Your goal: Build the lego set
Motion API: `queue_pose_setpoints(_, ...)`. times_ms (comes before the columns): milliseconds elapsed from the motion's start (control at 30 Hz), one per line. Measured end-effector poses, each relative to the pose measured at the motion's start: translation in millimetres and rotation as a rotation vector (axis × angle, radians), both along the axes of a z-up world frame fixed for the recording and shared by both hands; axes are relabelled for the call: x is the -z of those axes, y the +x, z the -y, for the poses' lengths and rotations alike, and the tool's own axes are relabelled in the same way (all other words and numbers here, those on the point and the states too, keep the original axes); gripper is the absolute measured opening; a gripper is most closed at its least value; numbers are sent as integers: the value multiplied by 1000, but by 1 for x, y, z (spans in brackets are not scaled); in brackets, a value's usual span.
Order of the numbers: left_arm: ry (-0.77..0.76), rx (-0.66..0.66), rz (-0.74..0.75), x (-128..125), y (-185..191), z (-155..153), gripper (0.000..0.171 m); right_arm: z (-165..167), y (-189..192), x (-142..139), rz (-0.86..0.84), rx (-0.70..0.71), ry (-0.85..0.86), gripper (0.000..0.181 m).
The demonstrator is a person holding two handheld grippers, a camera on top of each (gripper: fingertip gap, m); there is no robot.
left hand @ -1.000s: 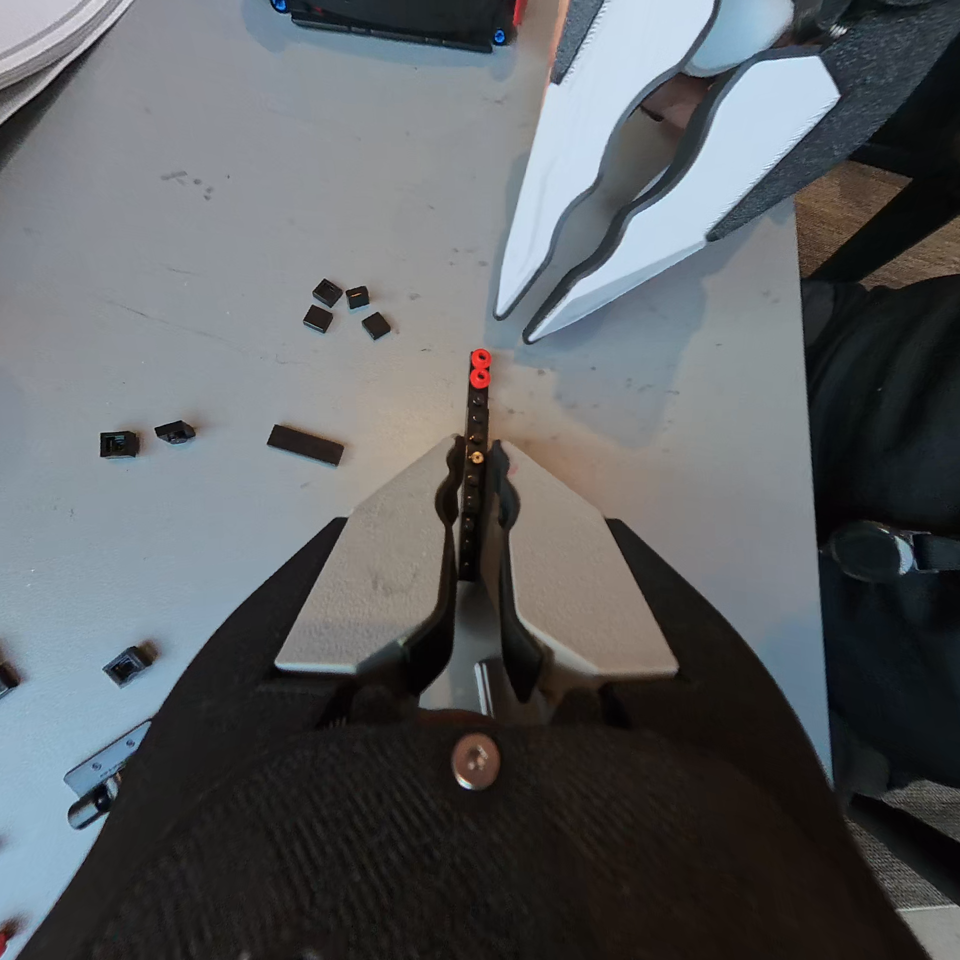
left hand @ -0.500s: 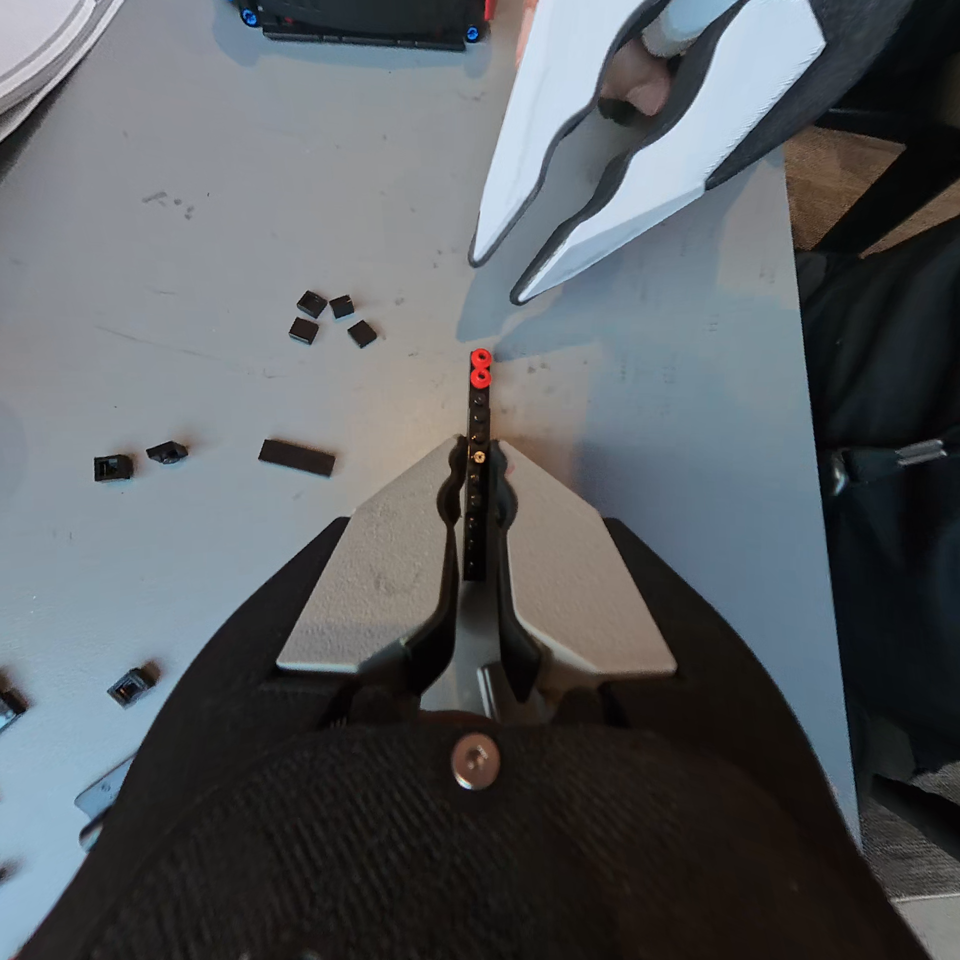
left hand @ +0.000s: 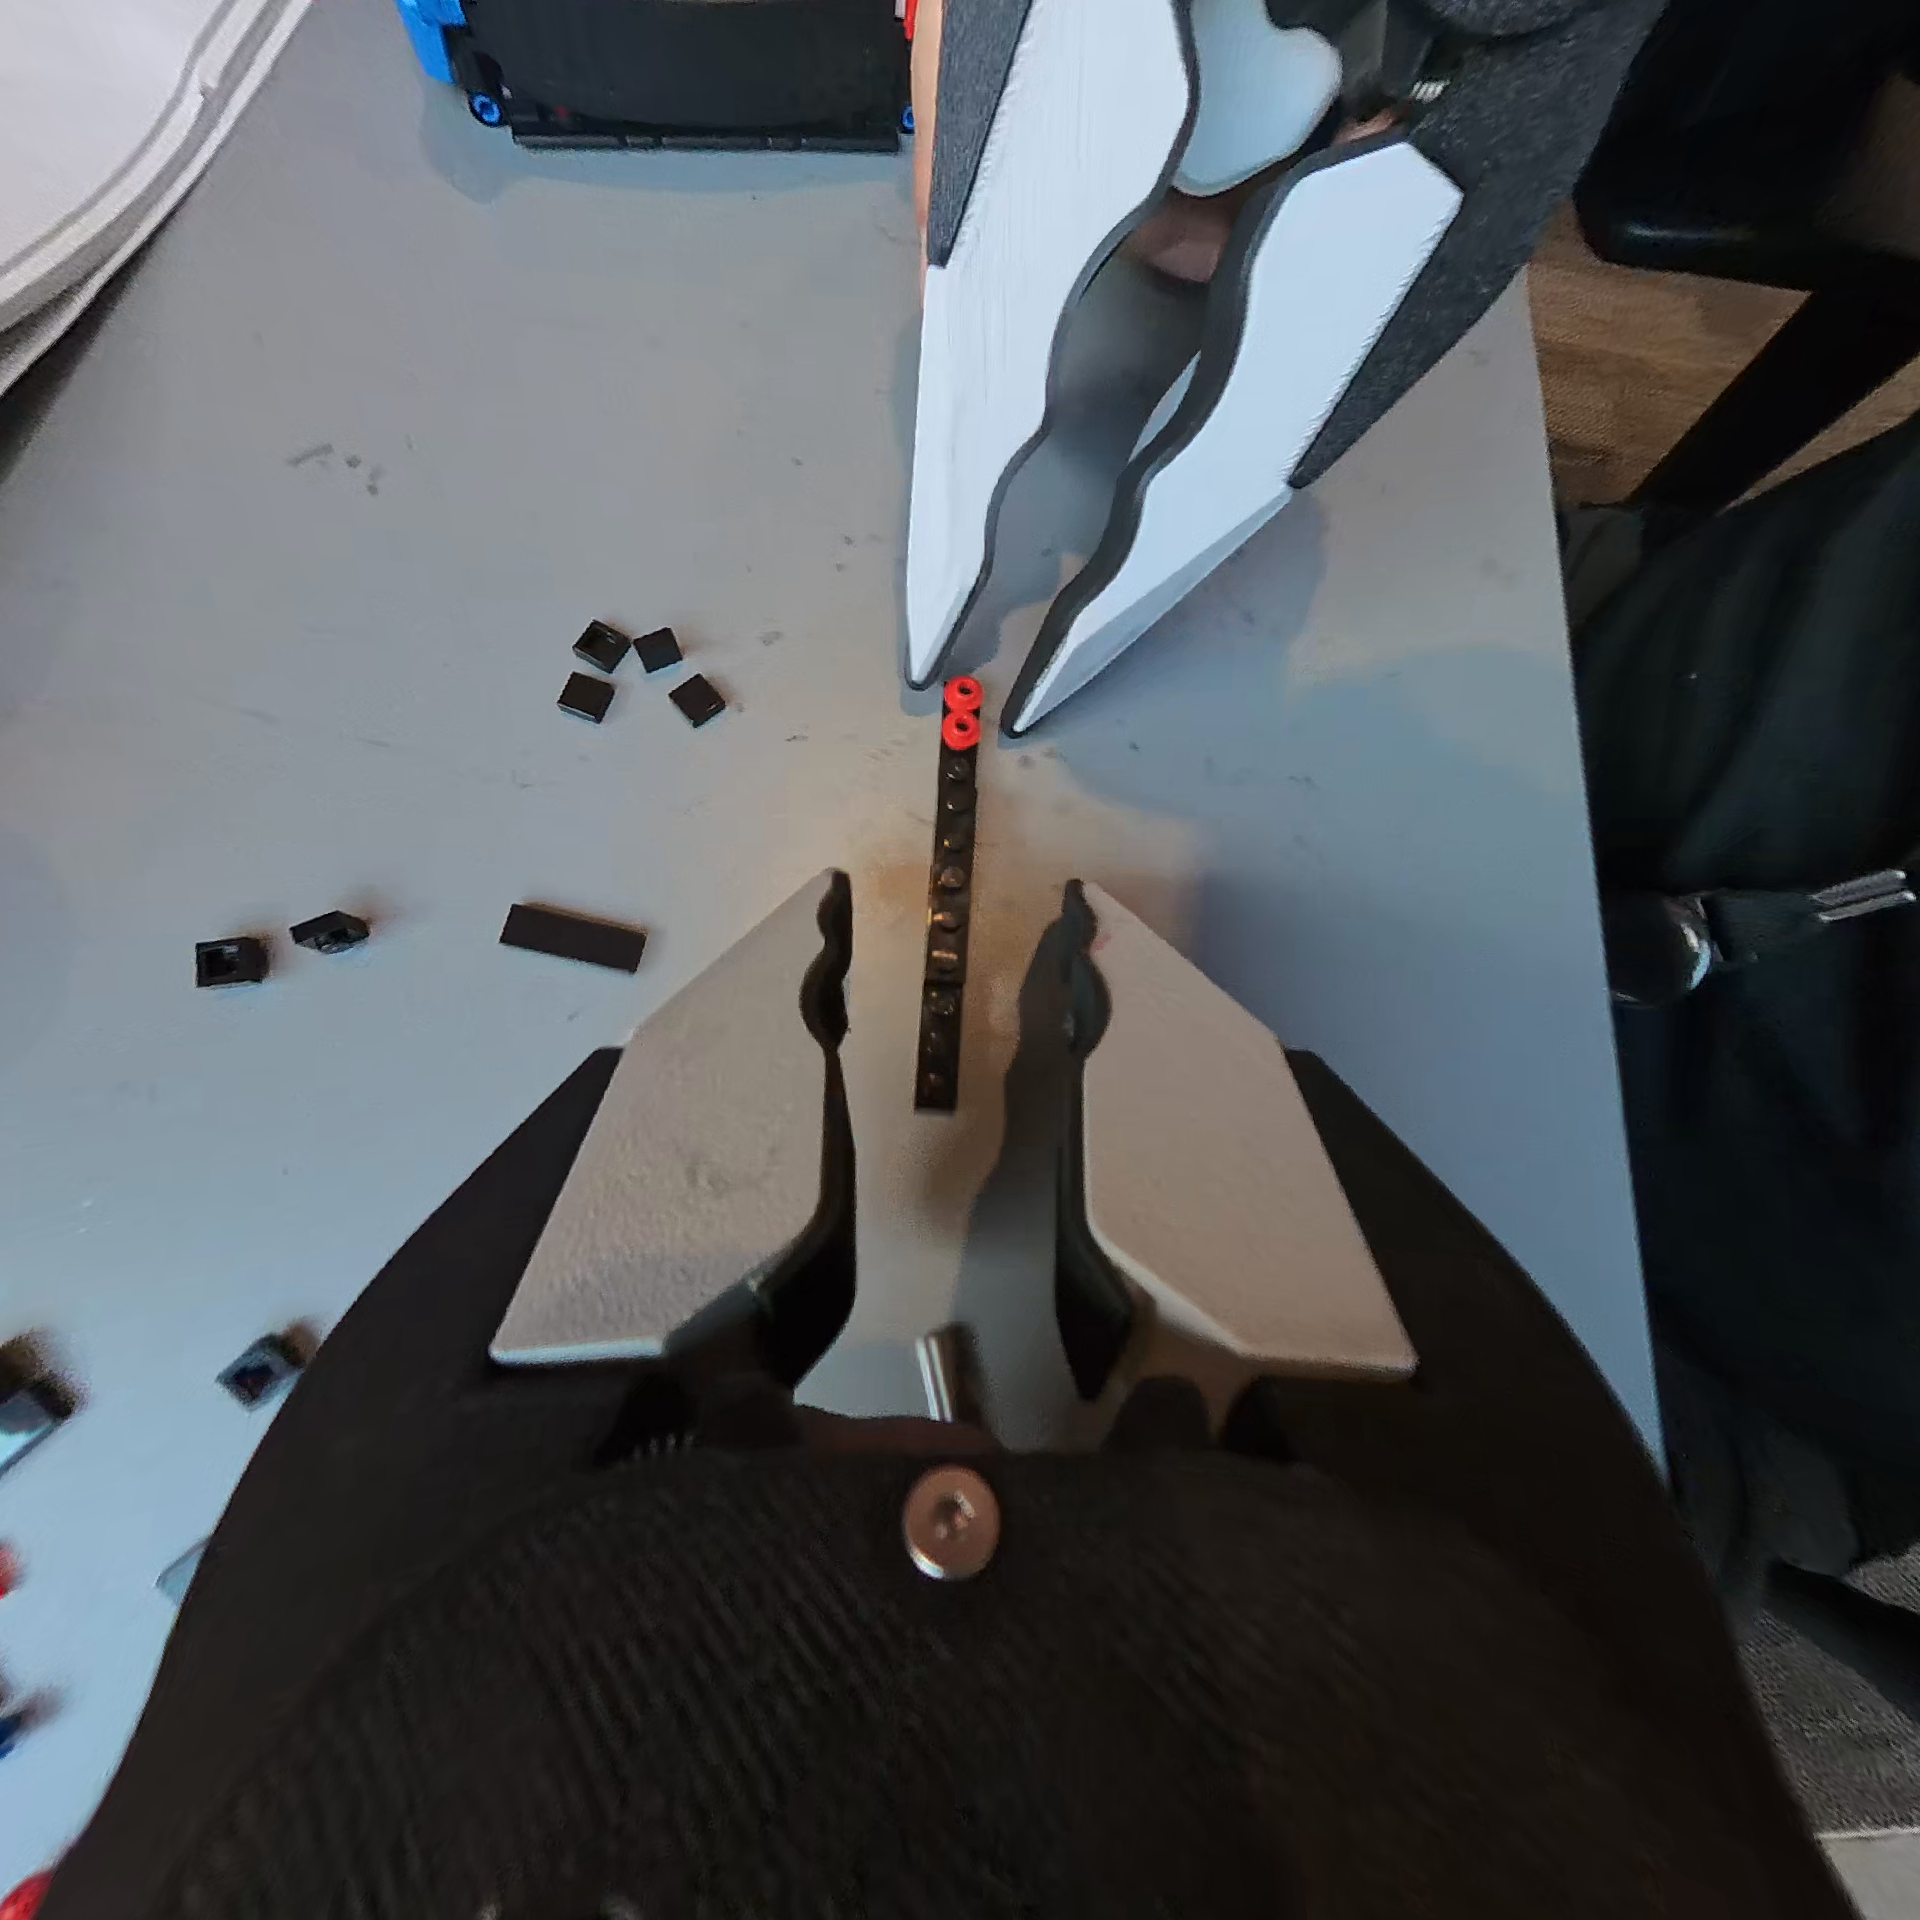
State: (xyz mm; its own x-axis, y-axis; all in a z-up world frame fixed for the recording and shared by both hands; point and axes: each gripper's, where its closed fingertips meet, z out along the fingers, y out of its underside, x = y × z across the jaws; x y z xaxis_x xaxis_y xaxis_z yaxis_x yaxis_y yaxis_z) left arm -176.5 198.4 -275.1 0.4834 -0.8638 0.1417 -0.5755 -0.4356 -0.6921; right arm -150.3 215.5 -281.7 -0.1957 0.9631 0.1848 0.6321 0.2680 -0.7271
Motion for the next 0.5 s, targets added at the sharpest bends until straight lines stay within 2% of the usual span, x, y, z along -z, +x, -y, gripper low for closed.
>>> queue_pose_setpoints(133, 40, -35, -5, -12, -14, 5, 43, 0, 0, -1, -10, -2, 31, 15)
queue_pose_setpoints(233, 76, -94, -66, -20, -42, 13, 47, -4, 0, -5, -41, 28, 53, 21)
queue_pose_setpoints(333, 126, -247, -127, -36, -92, 20, 45, -7, 1, -17, -126, 56, 97, 22)
queue_pose_setpoints(433, 169, -493, -152, -52, -149, 18, 31, -12, 2, -28, -205, 96, 144, 26)
queue_pose_setpoints(500, 159, -583, -144, -55, -170, 18, 27, -15, 0, -31, -223, 112, 158, 29)
